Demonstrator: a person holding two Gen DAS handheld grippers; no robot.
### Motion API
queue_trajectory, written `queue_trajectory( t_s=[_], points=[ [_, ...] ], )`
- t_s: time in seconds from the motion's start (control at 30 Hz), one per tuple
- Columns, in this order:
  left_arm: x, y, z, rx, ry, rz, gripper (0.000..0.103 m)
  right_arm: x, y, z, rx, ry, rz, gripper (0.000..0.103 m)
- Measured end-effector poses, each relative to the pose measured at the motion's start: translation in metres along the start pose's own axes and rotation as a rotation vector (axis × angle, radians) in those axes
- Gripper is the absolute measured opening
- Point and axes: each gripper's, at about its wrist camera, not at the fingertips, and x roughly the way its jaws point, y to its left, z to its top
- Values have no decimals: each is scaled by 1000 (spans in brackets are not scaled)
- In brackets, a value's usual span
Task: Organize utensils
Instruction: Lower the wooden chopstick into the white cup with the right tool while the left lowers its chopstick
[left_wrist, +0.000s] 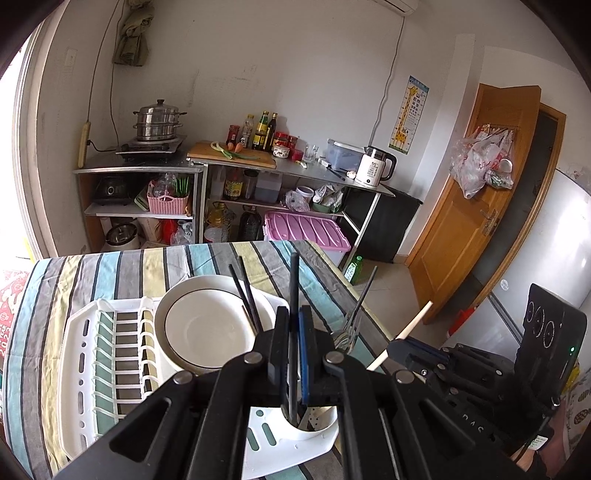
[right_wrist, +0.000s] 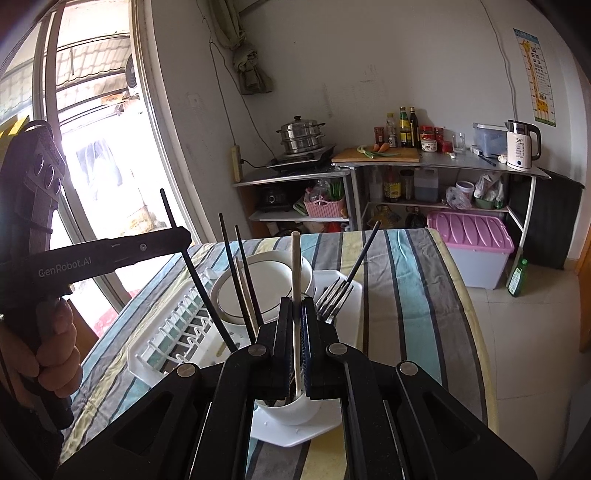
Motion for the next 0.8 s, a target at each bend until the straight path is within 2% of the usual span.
queue_trajectory(
  t_s=[0.13,0.67,0.73,0.8],
  points=[
    [12,9,-9,-20,28,9,5,8,-6,-5,10,19,-5,4],
    [11,20,-12,-38,14,12,6,20,-21,-7,42,53,-22,6],
    [9,20,-13,-33,12,12,6,19,-21,-8,42,52,-25,18],
    [7,20,-14,-29,9,16,7,17,-22,-9,46,47,-20,24]
  ],
)
